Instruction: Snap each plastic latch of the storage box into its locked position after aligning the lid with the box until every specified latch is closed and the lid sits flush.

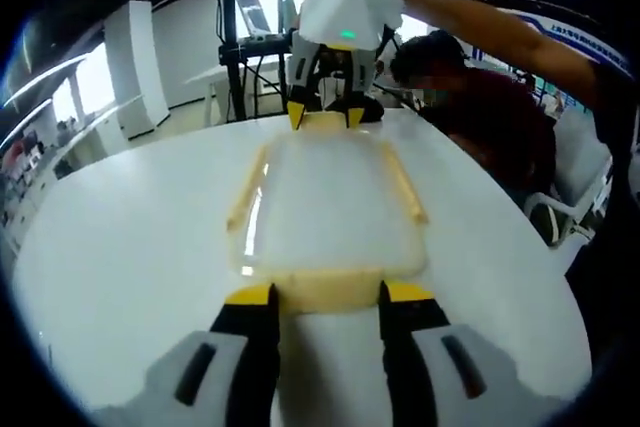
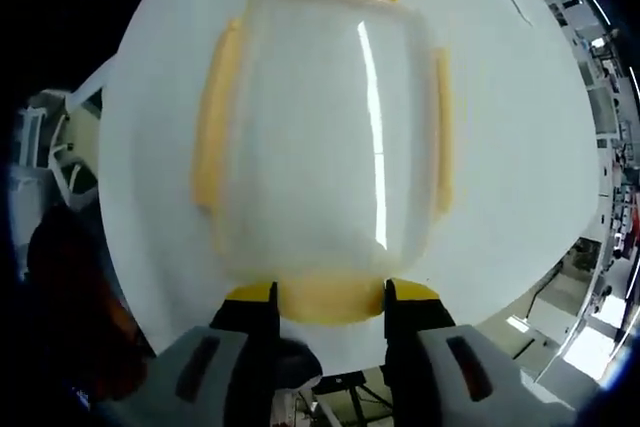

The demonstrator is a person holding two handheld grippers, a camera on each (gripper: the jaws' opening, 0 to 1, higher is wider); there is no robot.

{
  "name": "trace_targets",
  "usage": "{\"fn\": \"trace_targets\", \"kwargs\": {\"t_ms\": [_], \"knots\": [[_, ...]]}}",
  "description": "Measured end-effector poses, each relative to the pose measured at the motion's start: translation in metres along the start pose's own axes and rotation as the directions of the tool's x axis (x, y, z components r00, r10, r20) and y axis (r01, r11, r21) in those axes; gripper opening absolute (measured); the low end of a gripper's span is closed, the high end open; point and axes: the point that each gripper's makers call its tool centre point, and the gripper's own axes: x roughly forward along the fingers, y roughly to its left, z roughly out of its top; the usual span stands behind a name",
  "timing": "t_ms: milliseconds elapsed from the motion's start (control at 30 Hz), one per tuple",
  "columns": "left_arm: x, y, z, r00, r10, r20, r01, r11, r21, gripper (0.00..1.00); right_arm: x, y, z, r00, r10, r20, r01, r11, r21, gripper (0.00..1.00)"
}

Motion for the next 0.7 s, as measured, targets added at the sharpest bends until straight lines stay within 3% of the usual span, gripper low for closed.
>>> {"fn": "trace_targets", "kwargs": {"t_ms": [400, 700], "knots": [[0.002, 0.006, 0.001, 1.0, 0.004, -0.019, -0.004, 1.0, -0.016, 0.38, 0.001, -0.003, -0.002, 1.0, -0.004, 0.013, 0.004, 1.0, 0.027, 0.39], [0.003, 0.016, 0.002, 0.999, 0.002, 0.044, -0.002, 1.0, -0.013, 0.38, 0.001, 0.0, 0.0, 0.999, -0.009, 0.038, 0.007, 0.999, 0.049, 0.39]]}}
